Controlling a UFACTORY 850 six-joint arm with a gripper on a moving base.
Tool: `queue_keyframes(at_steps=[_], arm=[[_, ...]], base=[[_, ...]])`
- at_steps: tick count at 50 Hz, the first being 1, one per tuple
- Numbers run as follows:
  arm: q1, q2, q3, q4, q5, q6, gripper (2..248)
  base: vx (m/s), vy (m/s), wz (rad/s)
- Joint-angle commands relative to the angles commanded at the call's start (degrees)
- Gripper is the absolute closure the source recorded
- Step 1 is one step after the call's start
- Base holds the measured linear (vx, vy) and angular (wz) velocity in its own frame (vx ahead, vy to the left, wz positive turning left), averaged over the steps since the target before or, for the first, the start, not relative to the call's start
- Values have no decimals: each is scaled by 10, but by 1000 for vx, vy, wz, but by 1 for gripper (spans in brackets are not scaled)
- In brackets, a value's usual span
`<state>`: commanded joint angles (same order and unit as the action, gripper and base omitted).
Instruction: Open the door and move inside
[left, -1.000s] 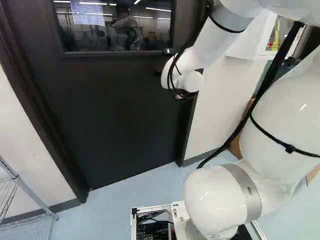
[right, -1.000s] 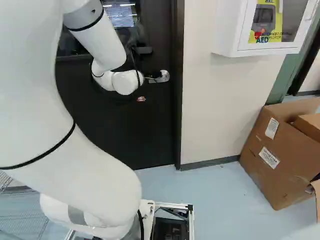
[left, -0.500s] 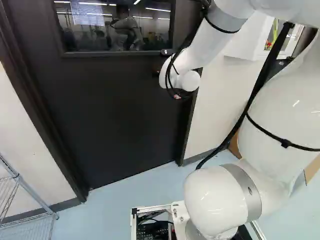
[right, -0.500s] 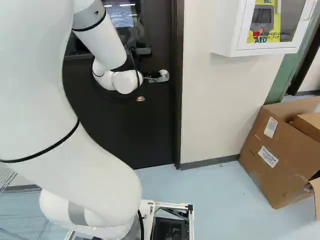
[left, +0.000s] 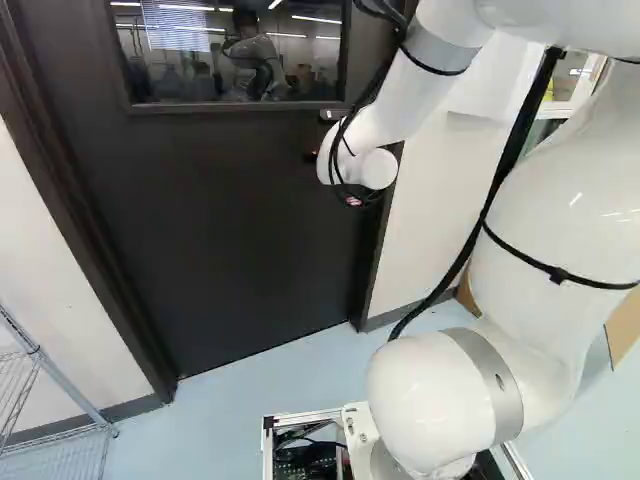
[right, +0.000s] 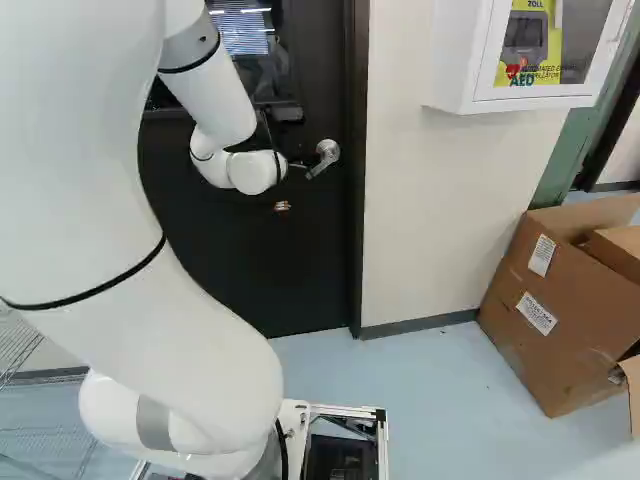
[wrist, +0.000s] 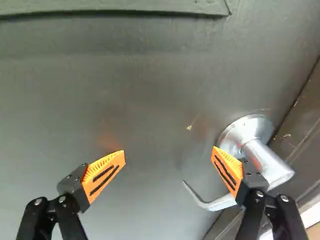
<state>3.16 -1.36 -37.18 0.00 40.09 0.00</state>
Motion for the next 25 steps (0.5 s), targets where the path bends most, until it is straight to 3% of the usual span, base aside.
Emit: queue_keyframes(at_steps=[25], arm=[[0, -29, 4, 0, 0, 0, 3]], base=[[0, 0, -2]])
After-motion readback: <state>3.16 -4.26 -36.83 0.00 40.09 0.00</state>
